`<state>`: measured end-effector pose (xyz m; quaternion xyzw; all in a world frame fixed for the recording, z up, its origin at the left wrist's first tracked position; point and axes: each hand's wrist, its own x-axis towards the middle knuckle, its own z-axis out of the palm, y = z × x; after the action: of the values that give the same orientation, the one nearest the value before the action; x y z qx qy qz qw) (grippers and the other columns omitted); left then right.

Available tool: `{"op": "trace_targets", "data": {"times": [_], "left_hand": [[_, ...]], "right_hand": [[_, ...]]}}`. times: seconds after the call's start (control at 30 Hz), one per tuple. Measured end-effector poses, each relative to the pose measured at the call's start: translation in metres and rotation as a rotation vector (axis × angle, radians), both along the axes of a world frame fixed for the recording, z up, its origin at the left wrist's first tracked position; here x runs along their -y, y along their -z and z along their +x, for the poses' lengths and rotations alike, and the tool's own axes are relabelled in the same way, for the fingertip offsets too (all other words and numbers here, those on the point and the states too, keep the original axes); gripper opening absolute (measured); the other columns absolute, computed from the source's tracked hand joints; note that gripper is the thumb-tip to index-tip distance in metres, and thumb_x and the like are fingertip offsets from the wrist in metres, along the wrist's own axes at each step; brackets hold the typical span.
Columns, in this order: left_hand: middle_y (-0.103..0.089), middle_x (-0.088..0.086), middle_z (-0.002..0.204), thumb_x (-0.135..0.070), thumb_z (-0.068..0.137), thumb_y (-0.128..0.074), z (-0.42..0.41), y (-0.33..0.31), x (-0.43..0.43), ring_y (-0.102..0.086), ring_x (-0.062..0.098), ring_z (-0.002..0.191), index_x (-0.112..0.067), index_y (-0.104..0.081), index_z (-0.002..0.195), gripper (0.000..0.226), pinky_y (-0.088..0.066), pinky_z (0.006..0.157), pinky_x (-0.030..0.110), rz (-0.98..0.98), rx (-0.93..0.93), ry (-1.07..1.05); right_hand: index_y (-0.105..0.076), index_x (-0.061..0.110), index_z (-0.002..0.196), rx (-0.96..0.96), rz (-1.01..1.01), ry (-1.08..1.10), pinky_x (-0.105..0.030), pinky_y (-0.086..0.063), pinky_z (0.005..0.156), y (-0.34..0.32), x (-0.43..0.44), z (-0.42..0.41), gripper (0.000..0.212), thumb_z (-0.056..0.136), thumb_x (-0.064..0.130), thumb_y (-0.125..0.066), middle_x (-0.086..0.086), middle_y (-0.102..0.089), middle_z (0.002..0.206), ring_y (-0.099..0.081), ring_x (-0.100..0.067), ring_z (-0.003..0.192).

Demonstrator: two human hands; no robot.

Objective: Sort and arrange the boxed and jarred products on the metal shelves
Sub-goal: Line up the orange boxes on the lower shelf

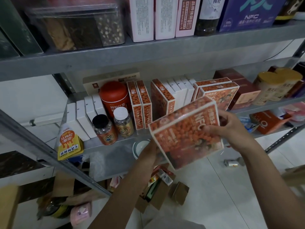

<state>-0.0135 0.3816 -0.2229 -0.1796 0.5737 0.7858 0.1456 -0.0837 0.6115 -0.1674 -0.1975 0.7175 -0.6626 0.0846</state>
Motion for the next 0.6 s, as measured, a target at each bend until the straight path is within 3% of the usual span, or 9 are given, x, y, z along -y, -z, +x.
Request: {"op": "trace_targets", "data": {"times": [0.1, 0.17, 0.23, 0.33, 0.47, 0.6], "left_hand": [[-0.07, -0.004, 0.119, -0.076, 0.079, -0.036, -0.002, -0.011, -0.002, -0.064, 0.016, 0.113, -0.03, -0.061, 0.119, 0.066, -0.044, 0.105, 0.047, -0.039, -0.197, -0.001], [-0.065, -0.004, 0.128, -0.086, 0.07, -0.047, -0.004, -0.014, -0.002, -0.061, 0.017, 0.118, -0.029, -0.052, 0.131, 0.084, -0.048, 0.101, 0.044, -0.084, -0.292, 0.041], [-0.065, -0.002, 0.127, -0.067, 0.077, -0.063, -0.008, -0.015, -0.002, -0.064, 0.018, 0.114, -0.029, -0.052, 0.13, 0.067, -0.052, 0.096, 0.043, -0.089, -0.314, -0.004], [-0.07, 0.006, 0.118, -0.042, 0.091, -0.06, -0.017, -0.023, -0.002, -0.07, 0.021, 0.102, -0.024, -0.06, 0.121, 0.035, -0.056, 0.089, 0.044, -0.053, -0.225, -0.137], [-0.072, 0.012, 0.11, -0.039, 0.095, -0.054, -0.031, -0.027, 0.008, -0.072, 0.026, 0.095, -0.009, -0.061, 0.124, 0.042, -0.061, 0.07, 0.037, 0.144, -0.092, -0.253], [-0.072, 0.011, 0.11, -0.044, 0.094, -0.055, -0.042, -0.03, 0.015, -0.071, 0.028, 0.096, -0.009, -0.063, 0.121, 0.044, -0.057, 0.085, 0.044, 0.094, -0.048, -0.261]], "right_hand": [[-0.078, 0.027, 0.081, 0.098, -0.043, 0.089, -0.022, -0.057, 0.06, 0.006, 0.011, 0.001, 0.023, 0.062, 0.02, -0.088, -0.005, -0.077, 0.089, -0.075, -0.021, 0.076], [-0.078, 0.025, 0.078, 0.172, -0.048, 0.165, -0.027, -0.059, 0.058, 0.008, 0.022, 0.002, 0.018, 0.062, 0.03, -0.084, -0.008, -0.076, 0.087, -0.074, -0.024, 0.073], [-0.078, 0.025, 0.079, 0.209, -0.038, 0.218, -0.029, -0.06, 0.06, 0.008, 0.031, 0.003, 0.013, 0.069, 0.033, -0.079, -0.008, -0.076, 0.085, -0.074, -0.024, 0.071], [-0.075, 0.016, 0.097, 0.296, -0.058, 0.205, -0.028, -0.059, 0.059, 0.007, 0.037, 0.004, 0.028, 0.078, 0.036, -0.074, -0.008, -0.077, 0.09, -0.074, -0.025, 0.076], [-0.057, 0.029, 0.13, 0.406, -0.165, -0.056, -0.033, -0.059, 0.072, 0.007, 0.033, 0.008, 0.056, 0.077, 0.036, -0.075, -0.007, -0.071, 0.115, -0.07, -0.027, 0.1], [-0.051, 0.034, 0.136, 0.351, -0.216, 0.004, -0.036, -0.06, 0.068, 0.013, 0.043, 0.015, 0.061, 0.08, 0.024, -0.072, -0.007, -0.072, 0.112, -0.071, -0.03, 0.095]]}}
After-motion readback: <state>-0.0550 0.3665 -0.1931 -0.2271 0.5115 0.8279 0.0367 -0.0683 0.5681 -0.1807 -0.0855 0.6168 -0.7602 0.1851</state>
